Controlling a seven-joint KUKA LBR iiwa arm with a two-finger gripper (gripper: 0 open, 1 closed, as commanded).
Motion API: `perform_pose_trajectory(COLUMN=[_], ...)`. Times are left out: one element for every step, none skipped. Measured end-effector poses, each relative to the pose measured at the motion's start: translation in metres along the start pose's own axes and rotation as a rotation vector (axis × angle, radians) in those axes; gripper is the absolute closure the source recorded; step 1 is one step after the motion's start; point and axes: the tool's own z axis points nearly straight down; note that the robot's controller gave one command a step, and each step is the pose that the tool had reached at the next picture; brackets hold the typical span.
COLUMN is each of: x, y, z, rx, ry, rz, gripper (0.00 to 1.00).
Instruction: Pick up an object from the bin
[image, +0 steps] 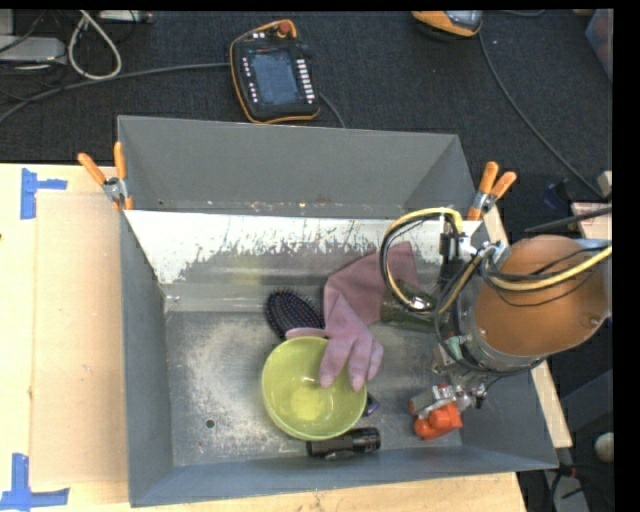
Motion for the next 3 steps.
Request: perform_pose_trajectory(x=[0.003, 0.006, -0.041], y=[0.015, 0.019, -0.006], z=[0.028, -0.048, -0.173], rx=[0.018, -0.003, 0.019], ry=[-0.004, -0.005, -0.006], rz=[-0.036, -0.027, -0.051], gripper=[1.0, 1.0, 1.0])
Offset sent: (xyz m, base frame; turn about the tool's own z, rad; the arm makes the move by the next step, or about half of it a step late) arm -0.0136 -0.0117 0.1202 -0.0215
